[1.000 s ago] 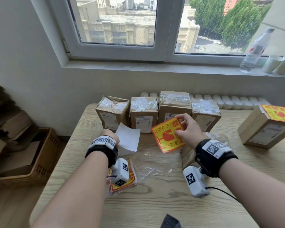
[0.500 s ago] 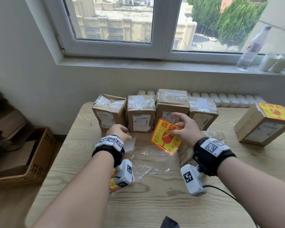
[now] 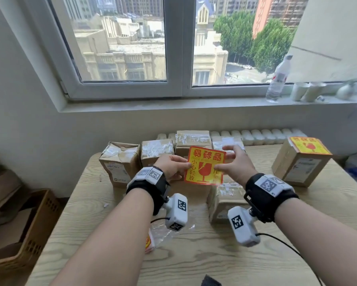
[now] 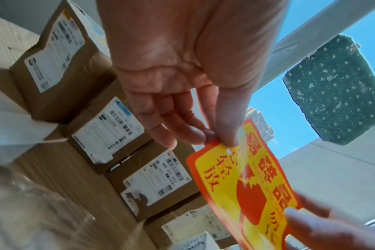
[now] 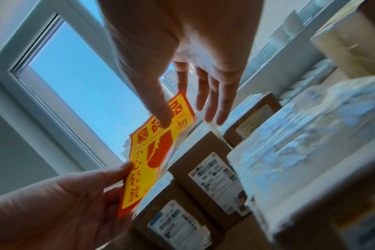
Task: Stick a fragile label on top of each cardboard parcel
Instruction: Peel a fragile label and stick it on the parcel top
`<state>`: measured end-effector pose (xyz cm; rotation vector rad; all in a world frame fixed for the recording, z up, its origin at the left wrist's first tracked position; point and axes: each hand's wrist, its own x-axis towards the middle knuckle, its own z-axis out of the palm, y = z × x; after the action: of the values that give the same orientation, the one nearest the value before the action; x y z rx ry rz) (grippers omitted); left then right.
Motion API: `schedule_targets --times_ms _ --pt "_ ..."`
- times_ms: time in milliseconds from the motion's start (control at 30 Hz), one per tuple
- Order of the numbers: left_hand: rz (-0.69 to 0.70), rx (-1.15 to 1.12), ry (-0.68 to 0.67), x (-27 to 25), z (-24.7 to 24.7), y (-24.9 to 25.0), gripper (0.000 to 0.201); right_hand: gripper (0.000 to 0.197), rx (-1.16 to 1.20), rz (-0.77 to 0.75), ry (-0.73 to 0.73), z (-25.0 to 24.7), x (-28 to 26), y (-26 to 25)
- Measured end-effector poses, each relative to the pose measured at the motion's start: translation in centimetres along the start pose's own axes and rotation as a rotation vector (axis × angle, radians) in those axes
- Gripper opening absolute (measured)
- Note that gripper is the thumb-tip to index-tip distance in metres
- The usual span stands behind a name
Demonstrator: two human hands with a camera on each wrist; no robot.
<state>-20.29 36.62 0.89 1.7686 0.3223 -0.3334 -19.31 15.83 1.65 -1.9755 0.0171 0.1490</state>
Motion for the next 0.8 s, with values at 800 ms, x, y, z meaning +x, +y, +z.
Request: schedule_targets --times_ms 800 --pt "0.067 0.247 0.063 0.5 10.7 -1.4 0.019 0.038 -0.181 0.193 0.079 -6.0 -1.5 8.1"
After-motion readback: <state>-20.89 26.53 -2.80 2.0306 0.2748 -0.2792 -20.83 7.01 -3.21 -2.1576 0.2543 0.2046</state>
